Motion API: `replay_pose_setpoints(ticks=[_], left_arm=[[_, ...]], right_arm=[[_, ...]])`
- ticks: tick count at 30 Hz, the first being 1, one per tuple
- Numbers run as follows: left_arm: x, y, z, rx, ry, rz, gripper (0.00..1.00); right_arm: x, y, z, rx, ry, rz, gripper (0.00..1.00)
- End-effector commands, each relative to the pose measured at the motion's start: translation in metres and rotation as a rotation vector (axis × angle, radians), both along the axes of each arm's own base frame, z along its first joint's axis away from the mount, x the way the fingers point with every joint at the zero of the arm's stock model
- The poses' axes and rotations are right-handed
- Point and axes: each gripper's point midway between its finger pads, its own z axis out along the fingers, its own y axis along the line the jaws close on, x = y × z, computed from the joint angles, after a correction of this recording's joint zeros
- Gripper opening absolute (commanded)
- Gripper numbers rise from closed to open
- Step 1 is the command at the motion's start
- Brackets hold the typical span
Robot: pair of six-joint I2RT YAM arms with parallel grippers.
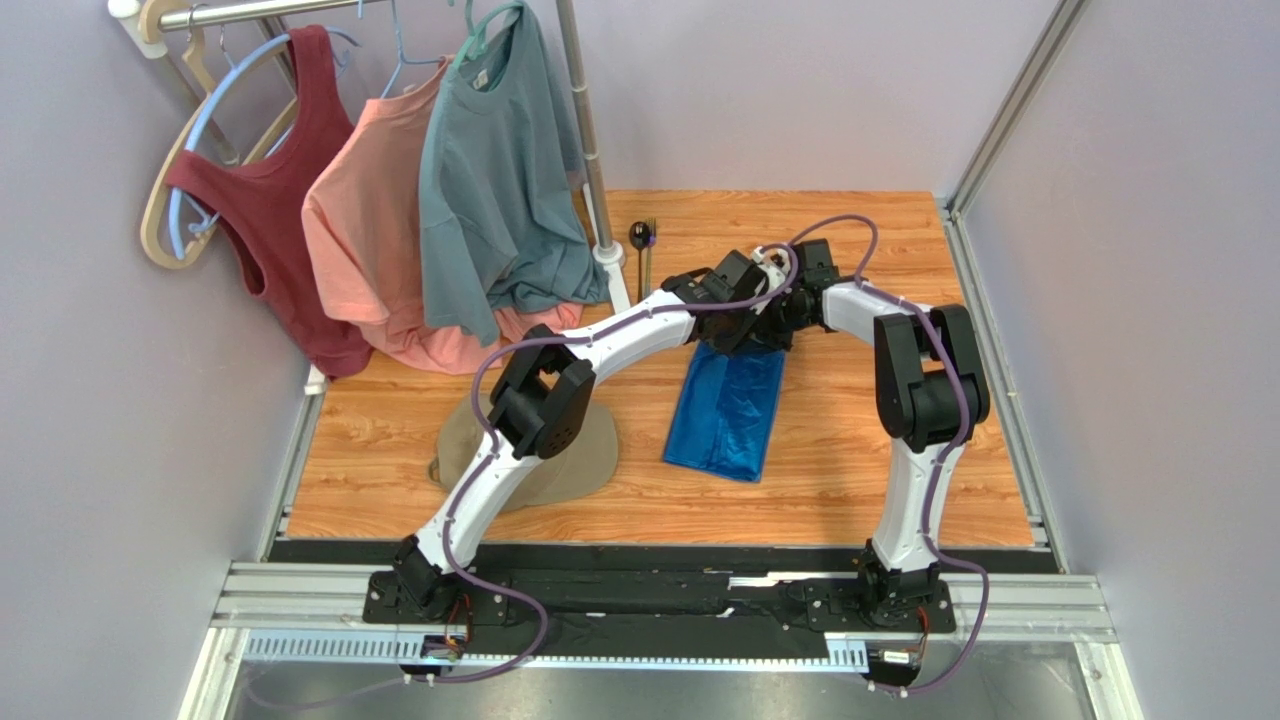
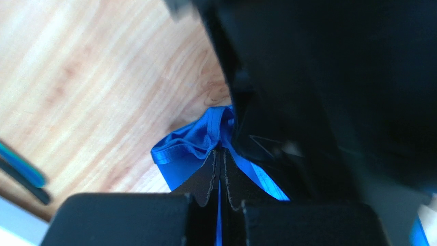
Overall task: Fold the napkin into a case and place the utensils inside
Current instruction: Smooth out the 2/3-rectangle-folded napkin at the center of the board.
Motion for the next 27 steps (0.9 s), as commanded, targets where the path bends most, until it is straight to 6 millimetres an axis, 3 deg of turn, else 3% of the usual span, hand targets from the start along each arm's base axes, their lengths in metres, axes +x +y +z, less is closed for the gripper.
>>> replay_pose_setpoints(ticks=[1,7,9,10,11,12,14,27], left_arm=[[-0.005,0.004,-0.016,0.009,0.06,0.077,0.0],[0.002,0.01,-0.014,-0.06,0.123,0.139,0.02],[0.004,0.014,-0.011,-0.088,0.142,0.158,0.08],[0.002,0.013,-0.007,-0.112,0.155,0.147,0.16],[0.004,0.009,0.008,-0.156,0.139,0.146,0.19],[0.001,0.013,0.006,-0.163,0.155,0.144,0.22],[0.0,0.011,0.021,-0.204,0.159,0.146,0.31],[0.005,0.026,0.078,-0.406,0.228,0.154,0.32]], right_arm=[[0.005,0.002,0.006,0.035,-0.023,-0.009,0.0],[0.006,-0.006,0.019,0.049,-0.038,-0.039,0.0],[0.005,-0.006,0.023,0.058,-0.042,-0.037,0.0],[0.005,-0.006,0.027,0.061,-0.049,-0.035,0.0],[0.006,-0.006,0.029,0.066,-0.053,-0.036,0.0],[0.005,-0.005,0.031,0.072,-0.055,-0.031,0.0],[0.006,-0.005,0.034,0.073,-0.061,-0.03,0.0],[0.008,0.001,0.046,0.097,-0.076,-0.019,0.0]])
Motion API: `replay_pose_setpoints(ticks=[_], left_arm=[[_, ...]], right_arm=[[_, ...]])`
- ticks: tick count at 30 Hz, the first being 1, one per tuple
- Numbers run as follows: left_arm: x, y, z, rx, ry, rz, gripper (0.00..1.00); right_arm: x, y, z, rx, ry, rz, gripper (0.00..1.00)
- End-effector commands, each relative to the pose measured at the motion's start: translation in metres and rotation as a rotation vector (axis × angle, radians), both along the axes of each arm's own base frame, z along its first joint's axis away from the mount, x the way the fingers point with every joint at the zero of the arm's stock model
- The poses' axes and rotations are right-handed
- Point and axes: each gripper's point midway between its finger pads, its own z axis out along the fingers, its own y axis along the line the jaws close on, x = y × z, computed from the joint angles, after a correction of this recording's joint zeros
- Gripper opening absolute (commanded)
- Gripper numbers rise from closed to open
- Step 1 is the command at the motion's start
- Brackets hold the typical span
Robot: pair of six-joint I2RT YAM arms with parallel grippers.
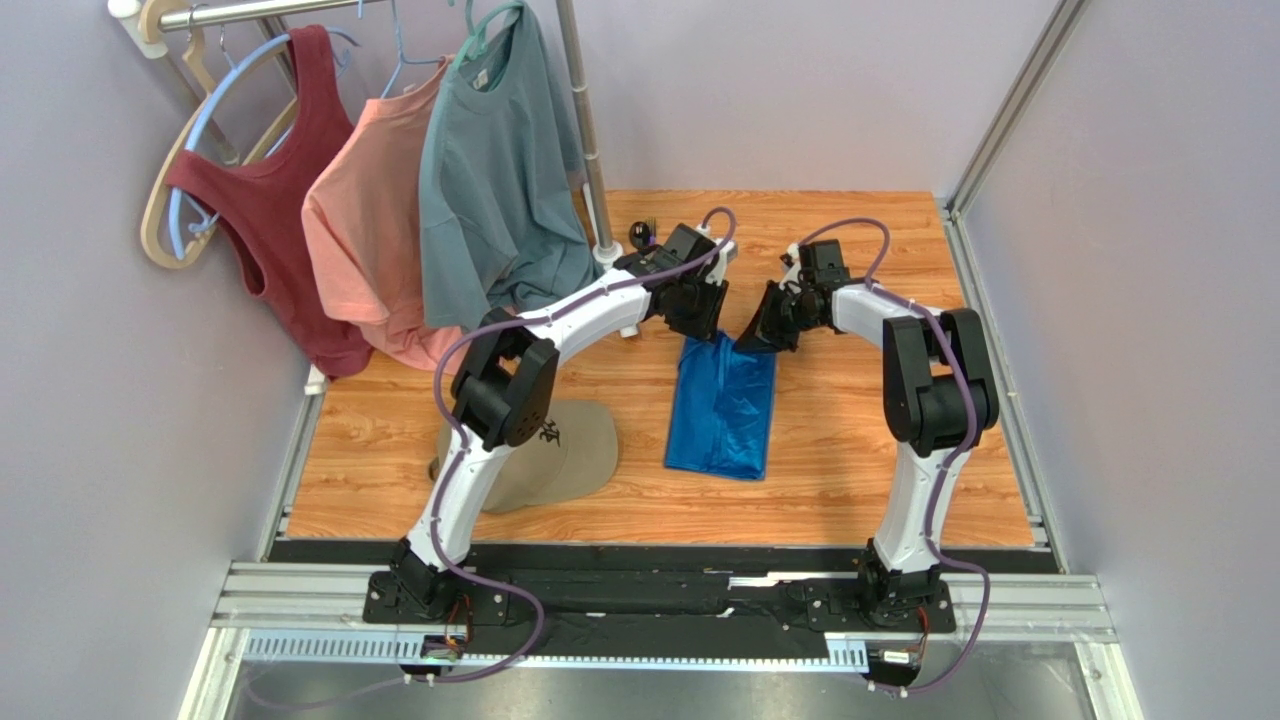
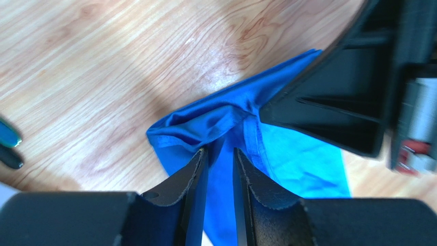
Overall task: Fold the napkin into a case and place the utensils inside
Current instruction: Smooth out the 2/3-rectangle-folded napkin at the center of the board.
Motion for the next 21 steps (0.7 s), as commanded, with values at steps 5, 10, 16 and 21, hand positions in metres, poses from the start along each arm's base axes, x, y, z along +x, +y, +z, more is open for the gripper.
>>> replay_pose_setpoints(ticks=[5,10,16,21], left_arm=[[0.006,0.006,0.069,-0.2,-0.027,0.032,0.31],[0.003,0.007,0.067,-0.221,0.003,0.027,0.31],[-0.011,-0.002,0.072,-0.298,0.052,0.005,0.25],[-0.038,-0.022,0.065,-0.283,0.063,0.009,0.29]], right_arm=[[0.012,0.007,0.044,0.043,-0.106,0.009,0.0],[0.011,0.007,0.051,0.039,-0.118,0.008,0.0],[0.0,-0.018,0.046,-0.073,-0.082,-0.05,0.03],[-0.022,-0.057,0.046,-0.139,-0.047,-0.16,0.22]])
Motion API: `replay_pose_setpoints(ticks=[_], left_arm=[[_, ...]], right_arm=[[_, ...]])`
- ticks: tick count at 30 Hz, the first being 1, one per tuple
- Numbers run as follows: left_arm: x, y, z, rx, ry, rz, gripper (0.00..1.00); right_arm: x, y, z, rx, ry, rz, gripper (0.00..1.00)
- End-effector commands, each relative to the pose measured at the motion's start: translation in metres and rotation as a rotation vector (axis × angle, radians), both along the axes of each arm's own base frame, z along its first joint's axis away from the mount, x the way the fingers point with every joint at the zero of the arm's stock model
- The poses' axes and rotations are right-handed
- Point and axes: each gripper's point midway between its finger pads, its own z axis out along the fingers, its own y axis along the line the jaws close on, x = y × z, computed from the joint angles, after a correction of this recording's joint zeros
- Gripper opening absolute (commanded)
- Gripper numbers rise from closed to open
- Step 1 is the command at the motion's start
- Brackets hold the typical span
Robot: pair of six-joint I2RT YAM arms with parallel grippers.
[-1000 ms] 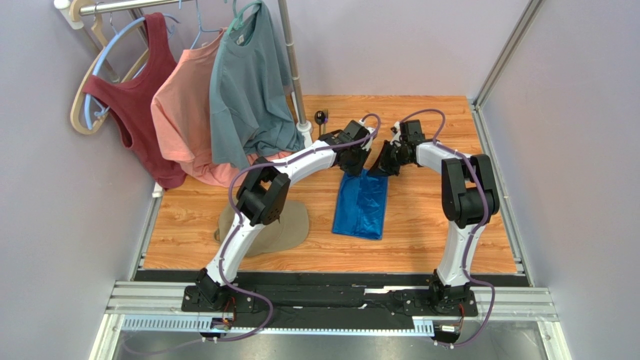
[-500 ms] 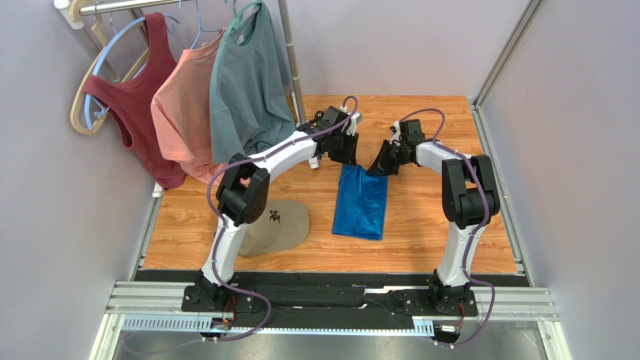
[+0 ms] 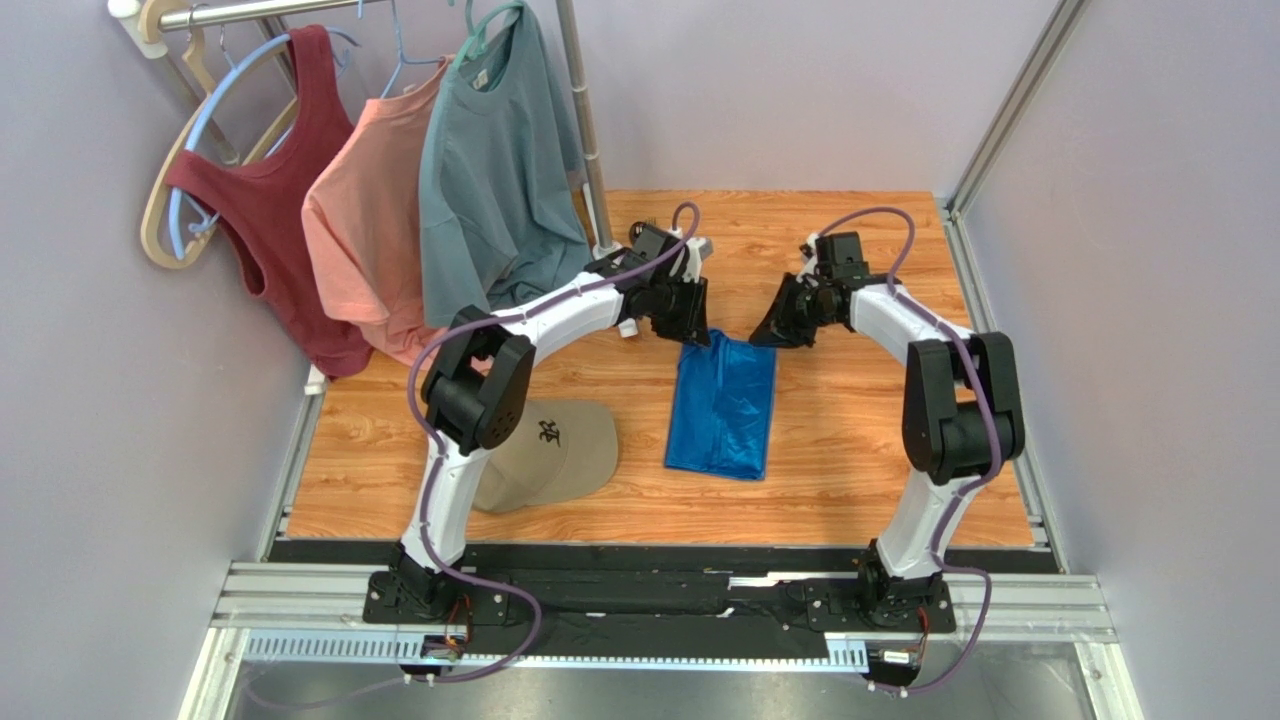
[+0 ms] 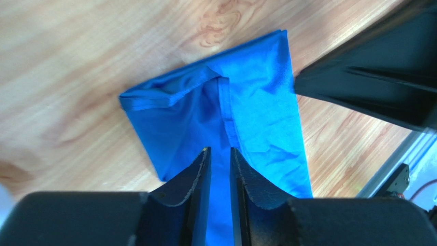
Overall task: Fold the napkin into a case and place the utensils inside
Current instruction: Smooth out the 2/3-rectangle-folded napkin at the center of the board, then pick up the 2/3-rectangle-folded napkin at the center of the board.
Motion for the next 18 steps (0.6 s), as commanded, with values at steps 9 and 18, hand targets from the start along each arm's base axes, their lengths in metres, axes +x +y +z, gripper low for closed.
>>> replay_pose_setpoints(ticks=[9,18], left_arm=[[-0.078,-0.066,0.036,0.157,-0.186,0.106,0.6],[-0.089,-0.083,0.009,0.347,-0.266,0.124,0.56]], right_arm=[[-0.062,-0.093,-0.008,-0.118,0.067,-0.298,0.54],[-0.075,-0.122,0.014,-0.107,-0.028,-0.426,0.69]])
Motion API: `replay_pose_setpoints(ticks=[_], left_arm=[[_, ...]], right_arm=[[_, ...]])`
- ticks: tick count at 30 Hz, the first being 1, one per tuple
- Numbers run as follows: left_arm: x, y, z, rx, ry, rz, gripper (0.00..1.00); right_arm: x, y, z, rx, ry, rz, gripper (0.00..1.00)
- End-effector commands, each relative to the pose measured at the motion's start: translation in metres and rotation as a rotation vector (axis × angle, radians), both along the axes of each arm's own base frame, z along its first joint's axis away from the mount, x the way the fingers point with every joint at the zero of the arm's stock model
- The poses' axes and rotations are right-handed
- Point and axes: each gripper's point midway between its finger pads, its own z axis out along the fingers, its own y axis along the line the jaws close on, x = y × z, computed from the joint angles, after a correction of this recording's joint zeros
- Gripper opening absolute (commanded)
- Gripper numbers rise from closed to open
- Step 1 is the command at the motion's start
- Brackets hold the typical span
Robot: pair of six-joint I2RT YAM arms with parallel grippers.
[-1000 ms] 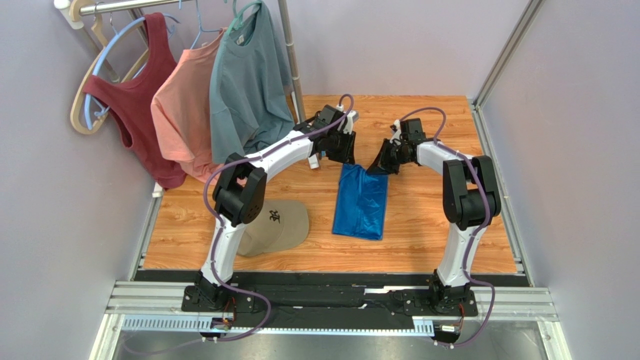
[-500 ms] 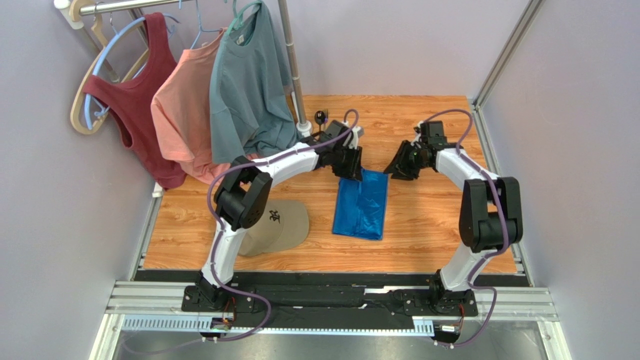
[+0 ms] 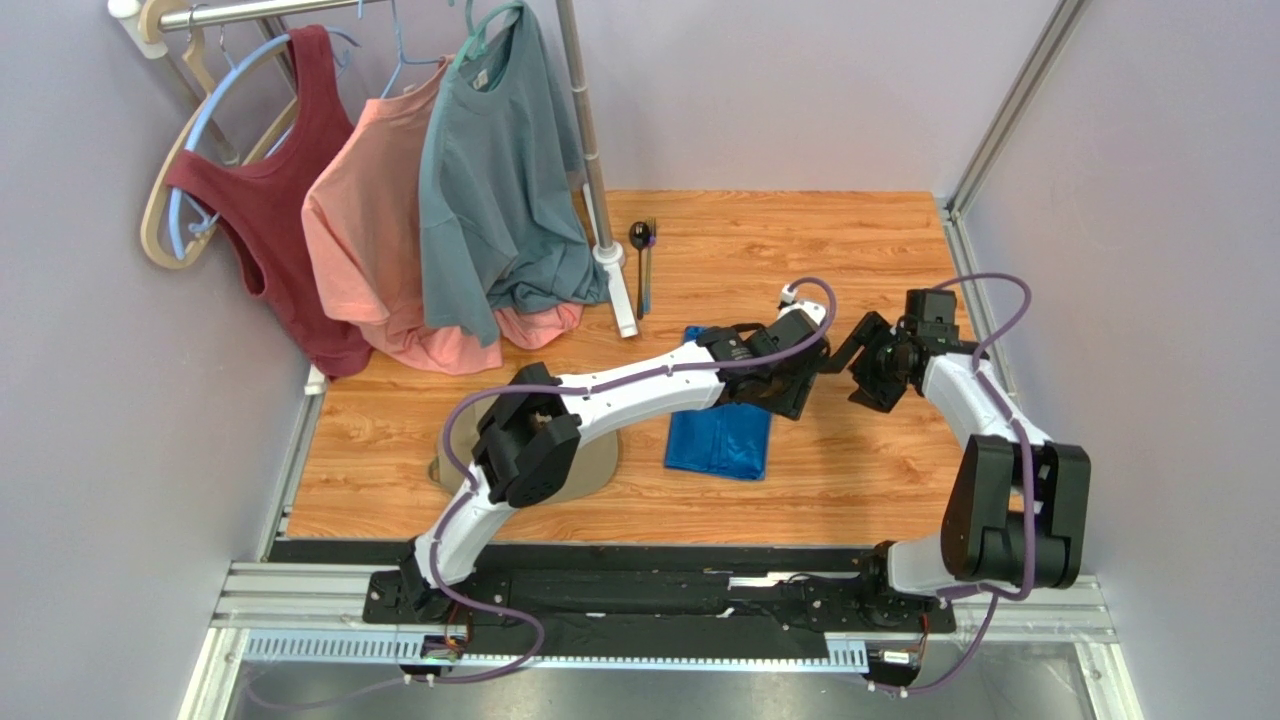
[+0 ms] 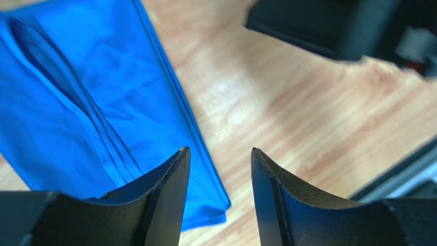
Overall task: Fold the napkin into a case and place the utensils inside
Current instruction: Pick up the 2/3-rectangle-folded napkin at the center of the board.
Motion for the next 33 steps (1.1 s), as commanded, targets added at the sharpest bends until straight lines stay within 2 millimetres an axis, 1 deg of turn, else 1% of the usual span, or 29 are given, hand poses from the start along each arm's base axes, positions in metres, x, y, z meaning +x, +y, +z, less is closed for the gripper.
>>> replay_pose_setpoints(ticks=[1,2,4,5,7,11,12,14,18,21,23,27,29,33], left_arm=[[0.034,0.017,-0.019,0.116,-0.081,0.103,0.56],[0.036,0.015,-0.022,0.122,-0.087,0.1,0.56],[0.044,0.013,-0.027,0.147,-0.118,0.093,0.56],[0.046,0.012,-0.028,0.154,-0.129,0.091,0.56],[0.052,0.006,-0.033,0.16,-0.149,0.07,0.57],[0.055,0.001,-0.043,0.171,-0.16,0.049,0.57],[0.054,0.0,-0.049,0.178,-0.154,0.041,0.57],[0.055,-0.001,-0.052,0.178,-0.154,0.039,0.57],[0.053,0.0,-0.066,0.196,-0.135,0.031,0.56],[0.053,0.006,-0.076,0.231,-0.125,0.048,0.56],[0.048,0.007,-0.082,0.234,-0.108,0.043,0.57],[0.044,0.009,-0.087,0.236,-0.087,0.035,0.6],[0.042,0.01,-0.087,0.235,-0.081,0.029,0.61],[0.038,0.007,-0.087,0.206,-0.068,0.004,0.61]], right_arm=[[0.009,-0.004,0.015,0.016,-0.106,-0.029,0.7],[0.009,-0.001,0.019,0.033,-0.124,-0.014,0.72],[0.012,0.003,0.02,0.047,-0.151,0.007,0.73],[0.01,0.006,0.019,0.066,-0.153,0.024,0.74],[0.012,0.008,0.02,0.073,-0.174,0.034,0.75],[0.012,0.012,0.018,0.089,-0.186,0.053,0.76],[0.012,0.012,0.018,0.094,-0.187,0.053,0.76],[0.013,0.014,0.019,0.106,-0.197,0.06,0.76],[0.015,0.014,0.018,0.106,-0.198,0.054,0.77],[0.015,0.016,0.018,0.115,-0.197,0.06,0.77],[0.015,0.016,0.019,0.115,-0.202,0.06,0.77],[0.016,0.016,0.019,0.117,-0.202,0.062,0.77],[0.016,0.016,0.015,0.122,-0.19,0.063,0.77],[0.016,0.02,0.009,0.143,-0.18,0.074,0.77]])
